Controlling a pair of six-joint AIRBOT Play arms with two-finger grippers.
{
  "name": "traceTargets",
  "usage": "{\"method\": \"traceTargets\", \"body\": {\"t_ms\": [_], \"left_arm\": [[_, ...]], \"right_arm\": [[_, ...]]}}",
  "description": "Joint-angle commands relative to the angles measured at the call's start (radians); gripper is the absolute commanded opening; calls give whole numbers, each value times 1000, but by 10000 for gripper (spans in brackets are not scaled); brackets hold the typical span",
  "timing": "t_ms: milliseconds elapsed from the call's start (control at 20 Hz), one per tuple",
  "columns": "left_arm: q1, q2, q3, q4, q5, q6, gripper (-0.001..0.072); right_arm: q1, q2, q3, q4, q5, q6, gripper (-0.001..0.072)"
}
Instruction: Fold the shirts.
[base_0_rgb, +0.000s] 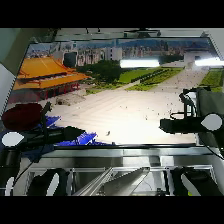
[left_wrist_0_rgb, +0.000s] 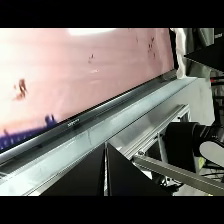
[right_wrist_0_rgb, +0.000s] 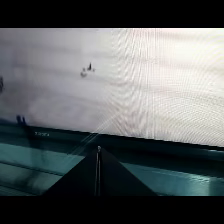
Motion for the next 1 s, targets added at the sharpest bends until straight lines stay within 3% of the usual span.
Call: {"method": "traceTargets", "body": {"t_ms": [0, 300, 450, 500, 600, 650, 950], "left_arm": [[0, 1, 0, 0, 1, 0, 18], [0, 1, 11, 20, 48, 0, 16], [6, 0, 113, 191, 142, 0, 12], [18, 0, 163, 260, 169, -2, 158], [70, -6, 261, 363, 268, -61, 619], [109, -26, 311, 406, 308, -102, 717], [468, -322, 563, 544, 303, -142, 716]], "right_arm": [[1, 1, 0, 0, 1, 1, 17], [1, 1, 0, 0, 1, 1, 17], [1, 1, 0, 0, 1, 1, 17], [1, 1, 0, 0, 0, 1, 17], [1, 0, 0, 0, 0, 1, 17], [1, 1, 0, 0, 0, 1, 17], [1, 0, 0, 0, 1, 1, 17]]}}
